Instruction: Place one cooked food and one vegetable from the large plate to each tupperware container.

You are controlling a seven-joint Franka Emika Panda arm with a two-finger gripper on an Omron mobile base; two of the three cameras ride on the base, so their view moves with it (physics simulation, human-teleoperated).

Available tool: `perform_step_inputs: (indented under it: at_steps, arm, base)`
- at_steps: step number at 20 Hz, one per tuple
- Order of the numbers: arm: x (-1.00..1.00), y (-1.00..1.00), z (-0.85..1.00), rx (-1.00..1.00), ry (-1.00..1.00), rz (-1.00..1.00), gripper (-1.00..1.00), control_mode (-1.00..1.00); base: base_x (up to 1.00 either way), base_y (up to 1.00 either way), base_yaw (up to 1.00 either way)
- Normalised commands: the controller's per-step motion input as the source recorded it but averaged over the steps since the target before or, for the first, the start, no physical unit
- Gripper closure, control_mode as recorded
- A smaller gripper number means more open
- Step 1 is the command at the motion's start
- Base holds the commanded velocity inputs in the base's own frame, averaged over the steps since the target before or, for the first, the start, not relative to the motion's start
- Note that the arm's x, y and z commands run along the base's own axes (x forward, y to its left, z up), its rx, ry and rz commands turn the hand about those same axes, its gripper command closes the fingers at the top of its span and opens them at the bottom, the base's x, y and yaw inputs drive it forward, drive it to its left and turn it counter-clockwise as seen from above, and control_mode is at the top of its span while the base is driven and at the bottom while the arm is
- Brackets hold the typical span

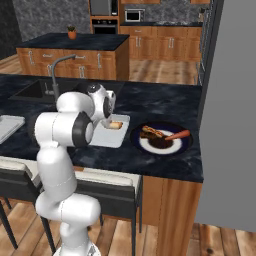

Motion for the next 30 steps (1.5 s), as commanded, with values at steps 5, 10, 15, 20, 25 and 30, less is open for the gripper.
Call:
perform_step_inputs:
  at_steps: [5,10,15,20,25,30]
  arm:
    - [-0.38,-0.7,-0.18,0.03,-0.08,0.12,-1.0,-1.0]
    - [-0.15,-0.65,-0.19,0.02,-0.02,0.17,-1.0,-1.0]
    - [-0.05,-0.65,-0.14,0.03,0.0,0.19,-1.0,-1.0]
    - [0.0,-0.64,-0.01,0.04,0.02,0.14,-1.0,-1.0]
    - [0.0,-0.44,-0.25,0.01,0.0,0.13,-1.0,-1.0]
    - [0.04,-0.01,-0.31,0.0,0.0,0.09,-1.0,-1.0]
  base:
    - [0.0,0.0,0.0]
    - [0.0,0.0,0.0]
    - [0.0,0.0,0.0]
    - [0.0,0.0,0.0]
    - [0.0,0.0,0.0]
    - [0.0,0.0,0.0]
